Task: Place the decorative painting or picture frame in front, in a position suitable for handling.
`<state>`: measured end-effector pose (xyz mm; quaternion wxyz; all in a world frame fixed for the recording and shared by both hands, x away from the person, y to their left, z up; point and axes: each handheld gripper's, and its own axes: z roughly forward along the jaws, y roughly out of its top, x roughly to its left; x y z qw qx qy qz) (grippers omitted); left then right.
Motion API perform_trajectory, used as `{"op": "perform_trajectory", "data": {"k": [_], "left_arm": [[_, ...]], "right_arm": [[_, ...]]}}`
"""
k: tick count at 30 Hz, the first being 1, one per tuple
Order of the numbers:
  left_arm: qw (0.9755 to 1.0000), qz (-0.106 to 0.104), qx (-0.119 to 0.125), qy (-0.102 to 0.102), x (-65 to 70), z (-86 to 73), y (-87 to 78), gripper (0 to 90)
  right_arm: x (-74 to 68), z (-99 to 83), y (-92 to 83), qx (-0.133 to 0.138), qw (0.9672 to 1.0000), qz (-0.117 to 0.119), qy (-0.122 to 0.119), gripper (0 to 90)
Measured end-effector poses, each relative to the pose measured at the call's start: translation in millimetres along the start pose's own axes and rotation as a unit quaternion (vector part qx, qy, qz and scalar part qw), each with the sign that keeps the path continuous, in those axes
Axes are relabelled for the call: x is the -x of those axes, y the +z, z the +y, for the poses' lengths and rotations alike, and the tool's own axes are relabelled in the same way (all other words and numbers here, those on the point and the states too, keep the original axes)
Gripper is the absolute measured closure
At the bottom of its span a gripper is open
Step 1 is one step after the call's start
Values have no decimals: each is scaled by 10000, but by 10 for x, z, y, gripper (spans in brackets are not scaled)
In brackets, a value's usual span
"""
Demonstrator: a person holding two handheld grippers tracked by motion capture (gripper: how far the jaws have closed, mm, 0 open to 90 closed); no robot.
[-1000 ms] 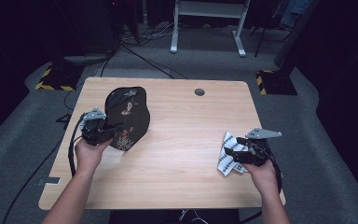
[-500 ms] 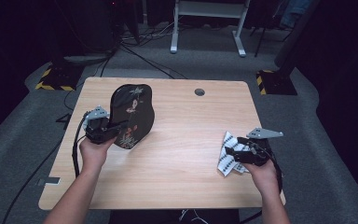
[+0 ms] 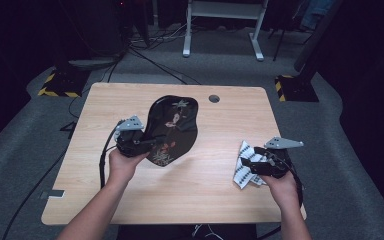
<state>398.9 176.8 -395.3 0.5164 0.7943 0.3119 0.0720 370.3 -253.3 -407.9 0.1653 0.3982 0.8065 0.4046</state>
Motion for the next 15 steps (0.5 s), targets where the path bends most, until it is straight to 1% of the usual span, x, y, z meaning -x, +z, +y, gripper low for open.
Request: {"op": "perform_trajectory", "data": {"k": [1,3,5,7,9,11,13,15], "left_arm": [[10000,0,0,0,0,0,0,807],[9998,-161,-67,43,44,-25,155,807],[9998,-190,-85,66,47,-29,186,807],[9996,-248,-109,71,56,-52,282,807],[9994,-284,-153,111,53,-76,332,807],[9990,-340,-223,159,52,-102,377,807],[9989,-383,-212,149,51,-120,397,807],[9988,-410,-207,191,43,-121,402,806]], "right_arm": [[0,0,0,0,10000,0,0,306],[-18,5,11,-22,10000,34,4,306],[-24,6,12,-31,10000,53,18,306],[-32,6,17,-31,10000,65,-10,306],[-34,1,26,-17,10000,54,-11,300],[-34,-3,28,24,10000,83,38,293],[-33,-8,28,66,9999,87,81,290],[-34,-10,27,90,9999,83,101,288]]}}
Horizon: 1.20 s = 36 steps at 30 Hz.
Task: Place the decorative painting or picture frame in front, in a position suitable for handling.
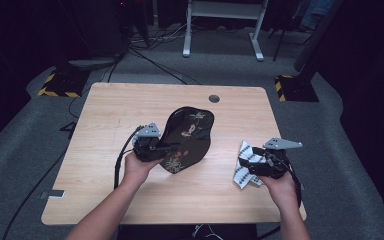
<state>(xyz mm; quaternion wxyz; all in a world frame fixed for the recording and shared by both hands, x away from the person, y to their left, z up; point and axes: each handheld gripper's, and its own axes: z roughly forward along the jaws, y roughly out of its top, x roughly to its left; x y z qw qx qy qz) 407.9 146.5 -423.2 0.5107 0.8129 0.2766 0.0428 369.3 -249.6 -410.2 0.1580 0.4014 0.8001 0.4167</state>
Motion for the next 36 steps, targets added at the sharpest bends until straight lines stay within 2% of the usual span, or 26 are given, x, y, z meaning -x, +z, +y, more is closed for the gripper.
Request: {"op": "perform_trajectory", "data": {"k": [4,7,8,11,13,14,16,18,21,23,26,28,29,30,31,33,34,36], "left_arm": [[9997,-184,20,187,-55,-39,-16,802],[9995,-151,64,275,-64,-47,-43,778],[9995,-75,98,308,-63,-41,-59,739],[9995,-41,118,283,-64,-29,-99,653],[9997,-54,93,226,-65,-25,-116,528],[9997,-99,80,192,-66,-18,-150,528],[9995,65,176,244,-43,2,-297,390],[9995,68,205,209,-39,8,-361,368],[9991,302,161,244,-6,-7,-595,309],[9993,297,212,102,-1,-37,-712,284],[9980,594,202,47,10,-105,-904,247],[9978,638,183,-5,2,-127,-943,225],[9980,622,108,-77,-14,-155,-974,225],[9977,634,-86,-243,-39,-193,-974,225],[9977,634,-86,-243,-39,-193,-974,225],[9957,731,-341,-460,-63,-221,-945,225],[9947,796,-380,-533,-65,-231,-945,230],[9943,775,-294,-670,-62,-247,-976,268]], "right_arm": [[-15,-4,2,-82,9999,-30,-66,290],[-18,-6,4,-77,9999,-25,-83,287],[-17,-5,2,-47,10000,-25,-53,285],[-10,1,-8,-21,10000,-28,-36,283],[-11,3,-13,-22,10000,-46,-35,281],[-13,8,-22,-15,10000,-79,-25,268],[-16,27,-55,73,9998,-182,17,243],[-13,35,-71,99,9997,-214,19,236],[21,76,-102,79,9992,-376,69,208],[51,94,-124,97,9986,-520,100,209],[124,102,-111,15,9982,-561,206,205],[162,94,-85,-70,9979,-588,276,210],[194,83,-55,-159,9972,-651,347,237],[255,54,54,-368,9959,-679,468,267],[255,54,54,-368,9959,-679,468,267],[292,34,198,-699,9933,-773,492,326],[298,29,257,-852,9919,-811,486,342],[315,20,346,-999,9898,-921,423,390]]}}
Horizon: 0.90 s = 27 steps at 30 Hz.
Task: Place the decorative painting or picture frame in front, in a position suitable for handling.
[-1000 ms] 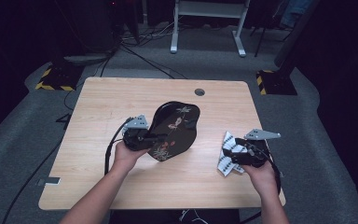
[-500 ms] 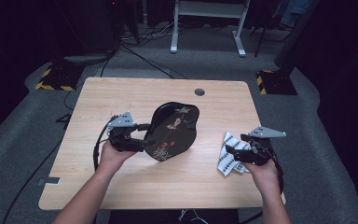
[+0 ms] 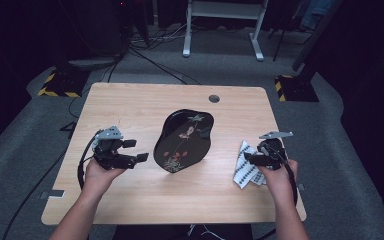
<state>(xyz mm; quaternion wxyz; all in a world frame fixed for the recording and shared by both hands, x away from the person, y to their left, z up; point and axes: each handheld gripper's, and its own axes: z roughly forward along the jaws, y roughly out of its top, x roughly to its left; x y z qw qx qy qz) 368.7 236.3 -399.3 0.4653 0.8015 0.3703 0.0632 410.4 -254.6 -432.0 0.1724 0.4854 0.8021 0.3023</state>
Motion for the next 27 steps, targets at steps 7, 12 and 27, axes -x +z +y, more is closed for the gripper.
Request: {"op": "perform_trajectory", "data": {"k": [7,12,27], "left_arm": [[9995,302,-5,34,19,-29,-39,332],[9993,354,-59,49,17,-36,-38,336],[9992,388,-89,-62,-14,-37,-4,311]], "right_arm": [[143,-12,339,-870,9953,257,335,396],[165,-37,466,-1069,9940,36,237,370],[59,-32,497,-1040,9940,-255,205,519]]}}
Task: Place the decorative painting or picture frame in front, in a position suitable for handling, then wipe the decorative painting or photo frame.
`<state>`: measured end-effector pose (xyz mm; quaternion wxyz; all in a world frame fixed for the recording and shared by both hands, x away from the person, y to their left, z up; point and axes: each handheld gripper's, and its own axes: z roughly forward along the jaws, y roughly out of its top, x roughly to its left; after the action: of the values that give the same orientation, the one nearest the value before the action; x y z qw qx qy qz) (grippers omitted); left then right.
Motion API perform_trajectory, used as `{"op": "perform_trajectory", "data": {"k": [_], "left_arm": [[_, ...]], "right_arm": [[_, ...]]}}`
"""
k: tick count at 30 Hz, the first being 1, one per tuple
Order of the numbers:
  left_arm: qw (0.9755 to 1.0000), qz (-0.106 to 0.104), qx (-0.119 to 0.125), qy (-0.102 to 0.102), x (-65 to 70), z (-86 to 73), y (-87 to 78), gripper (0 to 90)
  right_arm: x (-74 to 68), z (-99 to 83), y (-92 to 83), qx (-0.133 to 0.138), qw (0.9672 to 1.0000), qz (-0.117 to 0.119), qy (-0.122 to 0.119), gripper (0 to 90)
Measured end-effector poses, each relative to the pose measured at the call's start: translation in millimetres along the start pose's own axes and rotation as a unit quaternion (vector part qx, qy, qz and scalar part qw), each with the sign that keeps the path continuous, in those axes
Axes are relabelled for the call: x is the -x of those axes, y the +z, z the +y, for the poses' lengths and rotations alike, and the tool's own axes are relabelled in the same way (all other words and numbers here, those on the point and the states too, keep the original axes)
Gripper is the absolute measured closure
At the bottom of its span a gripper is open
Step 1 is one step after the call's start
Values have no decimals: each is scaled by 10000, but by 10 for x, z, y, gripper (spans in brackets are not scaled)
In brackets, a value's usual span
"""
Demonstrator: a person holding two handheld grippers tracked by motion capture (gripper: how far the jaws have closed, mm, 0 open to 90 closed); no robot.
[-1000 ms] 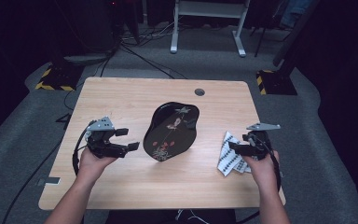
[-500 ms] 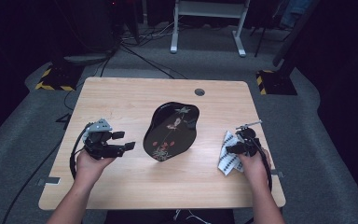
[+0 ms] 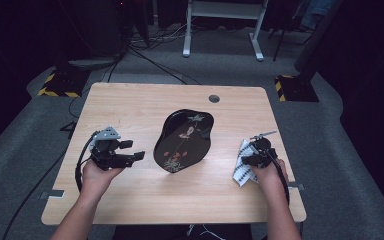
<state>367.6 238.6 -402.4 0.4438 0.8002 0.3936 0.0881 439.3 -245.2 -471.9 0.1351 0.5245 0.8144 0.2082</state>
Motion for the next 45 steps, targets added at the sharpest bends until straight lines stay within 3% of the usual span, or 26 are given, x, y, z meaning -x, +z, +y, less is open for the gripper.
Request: {"op": "perform_trajectory", "data": {"k": [4,7,11,13,17,22,30,33,36,39,41,45], "left_arm": [[9999,-32,-30,-117,-6,4,21,302],[9999,-49,-40,-150,-9,6,46,290],[10000,-35,-85,5,6,16,89,274],[9999,-122,-77,30,27,29,108,262],[9996,-288,0,77,90,65,135,257],[9995,-328,8,24,170,104,176,261],[9998,-86,-87,149,287,111,320,246],[9998,-56,-84,191,324,107,374,243],[9994,119,-7,314,369,105,421,245],[9994,67,94,331,378,104,467,325],[9992,150,93,352,387,102,508,349],[9996,-10,56,271,379,99,591,372]], "right_arm": [[-34,12,3,129,9999,27,-33,736],[-57,2,2,196,9997,15,-118,778],[-80,-8,-29,326,9993,-65,-182,793],[-110,-2,-102,502,9984,-72,-268,795],[-133,-3,-302,912,9954,151,-248,793],[-197,-2,-562,1476,9880,376,-255,790],[-428,71,-950,2275,9702,612,-562,789],[-503,110,-1018,2395,9660,668,-701,789],[-553,148,-1058,2458,9629,829,-747,788],[-594,170,-1095,2522,9599,973,-741,788],[-619,194,-1131,2571,9572,1067,-796,788],[-684,257,-1205,2670,9524,1179,-880,788]]}}
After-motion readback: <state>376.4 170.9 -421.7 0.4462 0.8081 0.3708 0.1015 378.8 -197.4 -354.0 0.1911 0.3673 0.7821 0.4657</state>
